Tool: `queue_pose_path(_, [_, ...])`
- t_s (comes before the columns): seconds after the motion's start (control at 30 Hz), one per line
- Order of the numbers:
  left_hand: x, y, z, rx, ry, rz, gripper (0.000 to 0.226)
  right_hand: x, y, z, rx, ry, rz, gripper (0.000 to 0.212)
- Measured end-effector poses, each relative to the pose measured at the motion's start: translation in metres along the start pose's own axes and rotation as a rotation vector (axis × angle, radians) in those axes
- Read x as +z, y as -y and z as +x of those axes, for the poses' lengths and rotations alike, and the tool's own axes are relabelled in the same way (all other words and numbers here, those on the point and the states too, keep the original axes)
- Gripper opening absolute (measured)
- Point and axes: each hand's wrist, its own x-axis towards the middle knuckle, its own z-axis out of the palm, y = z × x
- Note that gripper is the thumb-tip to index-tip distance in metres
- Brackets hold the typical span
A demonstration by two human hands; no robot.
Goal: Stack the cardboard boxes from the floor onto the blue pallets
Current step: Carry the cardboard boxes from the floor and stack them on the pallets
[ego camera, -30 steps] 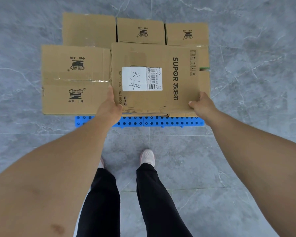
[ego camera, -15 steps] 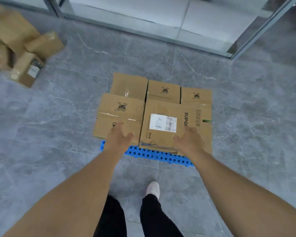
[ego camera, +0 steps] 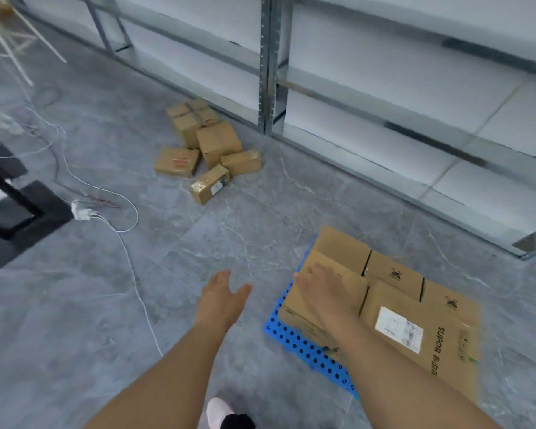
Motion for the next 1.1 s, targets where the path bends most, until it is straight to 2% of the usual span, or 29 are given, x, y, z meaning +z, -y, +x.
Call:
queue_pose_path(0.13, [-0.06,0.028,0.015,0.007,-0.093,0.025,0.071,0.011,0.084,0.0,-0.163,-0.035,-0.054,0.049])
queue_pose_path(0.3, [-0.12,0.055,0.029,-0.027,-0.194,0.045,0.067,0.031,0.165,0.006,-0.259,-0.066,-0.087,0.057])
queue_pose_path(0.63, [-0.186,0.071,0.104,-0.123,-0.215,0.041,0.072,0.049,0.256,0.072,-0.334,-0.004,-0.129,0.059])
queue_pose_path(0.83, [-0.225,0.046,0.202,-0.126,-0.221,0.099,0.074,0.045,0.316,0.161,-0.344,0.001,-0.081,0.057])
queue_pose_path(1.1, [-0.268,-0.029,0.353,-0.052,-0.191,0.146,0.074,0.001,0.385,0.294,-0.317,-0.02,-0.067,0.054])
